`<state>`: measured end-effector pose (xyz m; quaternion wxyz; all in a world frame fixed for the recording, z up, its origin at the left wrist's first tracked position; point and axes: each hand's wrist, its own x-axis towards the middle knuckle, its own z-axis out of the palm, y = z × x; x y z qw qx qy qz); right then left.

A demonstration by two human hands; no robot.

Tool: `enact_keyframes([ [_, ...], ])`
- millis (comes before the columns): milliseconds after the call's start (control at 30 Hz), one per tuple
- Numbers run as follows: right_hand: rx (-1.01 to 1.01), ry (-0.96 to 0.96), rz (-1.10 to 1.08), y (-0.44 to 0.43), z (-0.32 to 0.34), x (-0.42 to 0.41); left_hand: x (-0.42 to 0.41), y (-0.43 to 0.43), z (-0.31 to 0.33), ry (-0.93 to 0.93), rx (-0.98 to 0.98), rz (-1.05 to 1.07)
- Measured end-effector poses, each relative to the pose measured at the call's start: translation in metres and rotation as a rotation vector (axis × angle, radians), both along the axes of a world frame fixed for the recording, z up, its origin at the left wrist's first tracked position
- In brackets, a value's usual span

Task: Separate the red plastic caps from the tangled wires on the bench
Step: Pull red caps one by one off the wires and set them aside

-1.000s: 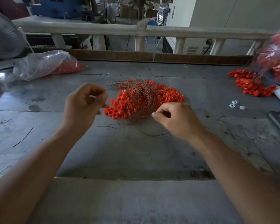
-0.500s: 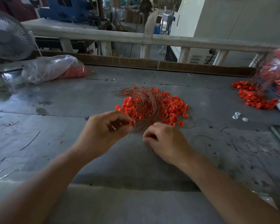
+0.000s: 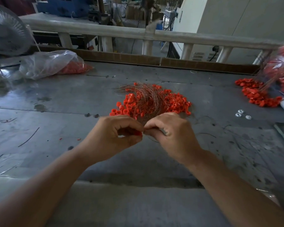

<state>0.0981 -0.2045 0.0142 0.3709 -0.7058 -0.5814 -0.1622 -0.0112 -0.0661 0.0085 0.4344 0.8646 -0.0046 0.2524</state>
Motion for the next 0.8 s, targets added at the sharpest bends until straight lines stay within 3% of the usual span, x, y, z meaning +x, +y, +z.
enact_keyframes([
  [267,-0.002,0.008,-0.031,-0.006,0.004,0.008,-0.001,-0.001,0.001,0.012,-0.190,0.045],
  [567,0.346,0.057,-0.094,-0.019,0.023,0.022,0.002,-0.004,0.005,-0.047,-0.525,0.021],
  [800,0.274,0.191,0.017,-0.012,0.019,0.009,0.003,-0.009,0.007,-0.032,-0.565,0.038],
])
